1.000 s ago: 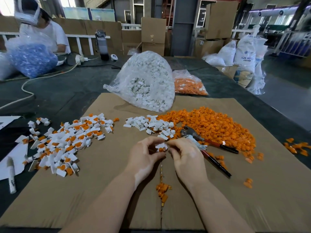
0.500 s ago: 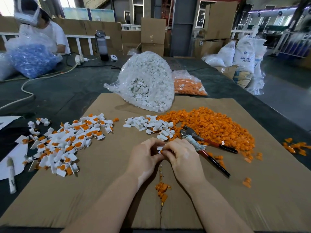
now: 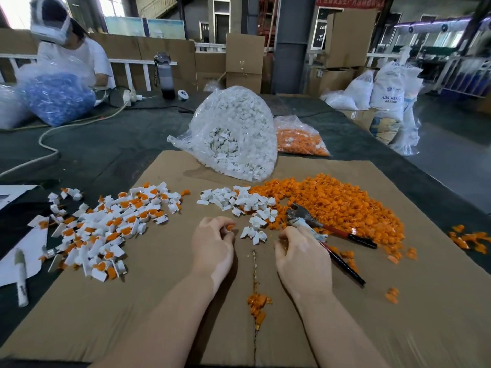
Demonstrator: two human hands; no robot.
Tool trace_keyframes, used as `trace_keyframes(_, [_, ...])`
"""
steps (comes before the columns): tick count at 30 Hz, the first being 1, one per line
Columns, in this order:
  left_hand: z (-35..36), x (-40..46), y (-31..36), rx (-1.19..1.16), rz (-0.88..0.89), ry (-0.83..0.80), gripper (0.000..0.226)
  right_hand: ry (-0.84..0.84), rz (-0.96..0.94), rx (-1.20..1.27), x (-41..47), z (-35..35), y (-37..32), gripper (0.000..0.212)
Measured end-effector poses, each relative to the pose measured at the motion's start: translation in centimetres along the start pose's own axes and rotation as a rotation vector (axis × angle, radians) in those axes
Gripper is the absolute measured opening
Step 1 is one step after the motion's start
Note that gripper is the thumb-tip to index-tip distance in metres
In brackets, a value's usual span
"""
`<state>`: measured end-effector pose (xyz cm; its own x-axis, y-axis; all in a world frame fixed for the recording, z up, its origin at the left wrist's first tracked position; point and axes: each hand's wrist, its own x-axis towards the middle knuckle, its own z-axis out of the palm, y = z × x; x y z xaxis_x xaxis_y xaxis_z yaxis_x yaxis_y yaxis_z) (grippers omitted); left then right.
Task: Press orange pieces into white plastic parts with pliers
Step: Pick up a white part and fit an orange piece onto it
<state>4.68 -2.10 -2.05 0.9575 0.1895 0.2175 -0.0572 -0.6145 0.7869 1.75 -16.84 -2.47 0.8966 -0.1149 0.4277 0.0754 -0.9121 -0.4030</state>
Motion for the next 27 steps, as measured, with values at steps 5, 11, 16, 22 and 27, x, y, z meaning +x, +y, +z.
trace_keyframes(5, [-2.4,1.9,-1.7,0.195,-0.132,0.058,0.034,-0.034,-0.042,0.015,0.5,0.2,0.2,0.013])
trace_keyframes(11, [-3.9,3.4,-3.1,0.533,-0.179,0.115,0.044,-0.044,-0.055,-0.018,0.5,0.3,-0.1,0.018])
trace_keyframes(16, [-3.5,5.2,-3.4,0.698,-0.060,0.069,0.050,-0.019,-0.066,-0.031,0.5,0.2,-0.4,0.017])
trace_keyframes(22, [-2.8,8.1,-3.0,0.854,0.002,-0.070,0.051,0.062,-0.089,-0.005,0.4,0.3,-0.5,0.019])
trace_keyframes(27, [-2.7,9.8,-2.7,1.023,0.027,-0.230,0.051,0.091,-0.110,-0.014,0.5,0.3,-0.5,0.023])
